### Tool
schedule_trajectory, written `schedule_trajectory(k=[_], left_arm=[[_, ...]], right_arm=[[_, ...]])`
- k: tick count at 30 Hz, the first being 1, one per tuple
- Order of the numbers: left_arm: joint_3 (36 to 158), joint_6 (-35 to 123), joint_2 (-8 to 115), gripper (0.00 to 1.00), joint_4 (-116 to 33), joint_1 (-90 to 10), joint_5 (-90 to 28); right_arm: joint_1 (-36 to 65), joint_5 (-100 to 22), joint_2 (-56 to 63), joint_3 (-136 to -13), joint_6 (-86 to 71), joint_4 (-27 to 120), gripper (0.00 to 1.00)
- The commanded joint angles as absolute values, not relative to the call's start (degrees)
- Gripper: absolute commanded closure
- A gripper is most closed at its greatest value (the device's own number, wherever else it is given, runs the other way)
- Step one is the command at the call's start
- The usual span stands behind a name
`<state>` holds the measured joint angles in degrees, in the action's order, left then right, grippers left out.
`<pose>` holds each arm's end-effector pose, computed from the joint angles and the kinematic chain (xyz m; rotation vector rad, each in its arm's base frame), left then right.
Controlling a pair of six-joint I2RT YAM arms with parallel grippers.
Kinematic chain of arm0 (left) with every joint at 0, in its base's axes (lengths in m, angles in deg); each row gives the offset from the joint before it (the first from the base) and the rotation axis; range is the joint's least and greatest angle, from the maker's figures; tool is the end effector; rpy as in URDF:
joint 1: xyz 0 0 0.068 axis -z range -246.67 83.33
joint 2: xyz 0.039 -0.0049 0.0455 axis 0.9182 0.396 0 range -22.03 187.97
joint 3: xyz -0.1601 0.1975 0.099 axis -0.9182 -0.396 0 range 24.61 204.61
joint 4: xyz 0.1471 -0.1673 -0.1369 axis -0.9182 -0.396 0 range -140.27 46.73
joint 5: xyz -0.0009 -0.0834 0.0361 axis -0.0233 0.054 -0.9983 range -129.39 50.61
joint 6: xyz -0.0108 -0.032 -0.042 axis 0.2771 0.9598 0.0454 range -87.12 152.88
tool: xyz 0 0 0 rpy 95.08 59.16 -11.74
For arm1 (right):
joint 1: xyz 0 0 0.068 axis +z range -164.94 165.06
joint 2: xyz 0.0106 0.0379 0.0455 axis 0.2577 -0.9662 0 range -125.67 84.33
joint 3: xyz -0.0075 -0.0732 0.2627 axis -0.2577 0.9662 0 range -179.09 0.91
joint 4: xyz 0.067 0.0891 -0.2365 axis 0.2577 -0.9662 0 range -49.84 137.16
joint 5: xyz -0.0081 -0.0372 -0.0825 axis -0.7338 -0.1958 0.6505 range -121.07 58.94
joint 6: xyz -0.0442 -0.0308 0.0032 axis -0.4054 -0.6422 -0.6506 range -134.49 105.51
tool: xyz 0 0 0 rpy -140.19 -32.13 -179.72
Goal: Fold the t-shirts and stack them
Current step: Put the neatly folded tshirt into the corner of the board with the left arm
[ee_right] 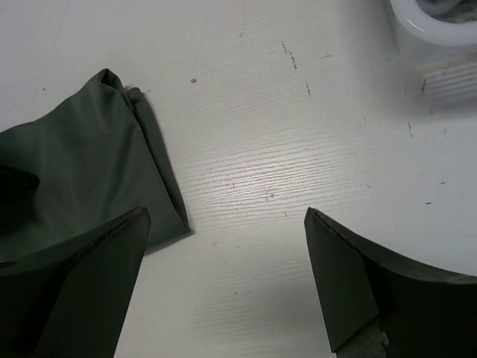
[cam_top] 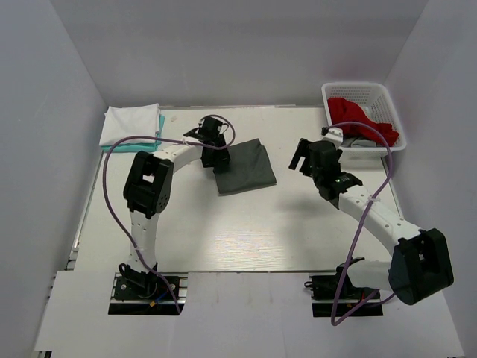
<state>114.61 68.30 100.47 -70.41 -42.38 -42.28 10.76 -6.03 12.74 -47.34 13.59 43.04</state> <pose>0.4165 -0.1859 0.1607 -0.2741 2.6274 -0.2989 0.2584 0.1077 0.2729 0.3091 1.9811 0.1521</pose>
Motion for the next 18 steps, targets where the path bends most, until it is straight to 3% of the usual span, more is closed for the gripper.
schedule_trajectory(k=[1,8,9,12,18], left_arm=[[113.3,67.5,103.3,0.36,-76.8,-40.7,-43.8],[111.4,66.5,103.4,0.27,-76.7,-39.5,-43.8],[111.4,66.5,103.4,0.18,-76.7,-39.5,-43.1],[108.9,68.4,100.7,0.10,-78.3,-39.5,-42.4],[100.6,70.7,94.2,0.10,-72.3,-39.0,-42.9]], right_arm=[[10.3,-2.0,14.3,-46.4,14.2,43.7,0.10],[9.5,-2.0,13.4,-46.2,14.4,44.4,0.10],[9.6,-2.0,13.1,-46.2,14.4,44.3,0.10],[9.3,-1.8,12.5,-46.5,14.3,43.9,0.10],[8.8,-3.7,11.2,-46.6,14.7,44.2,0.10]])
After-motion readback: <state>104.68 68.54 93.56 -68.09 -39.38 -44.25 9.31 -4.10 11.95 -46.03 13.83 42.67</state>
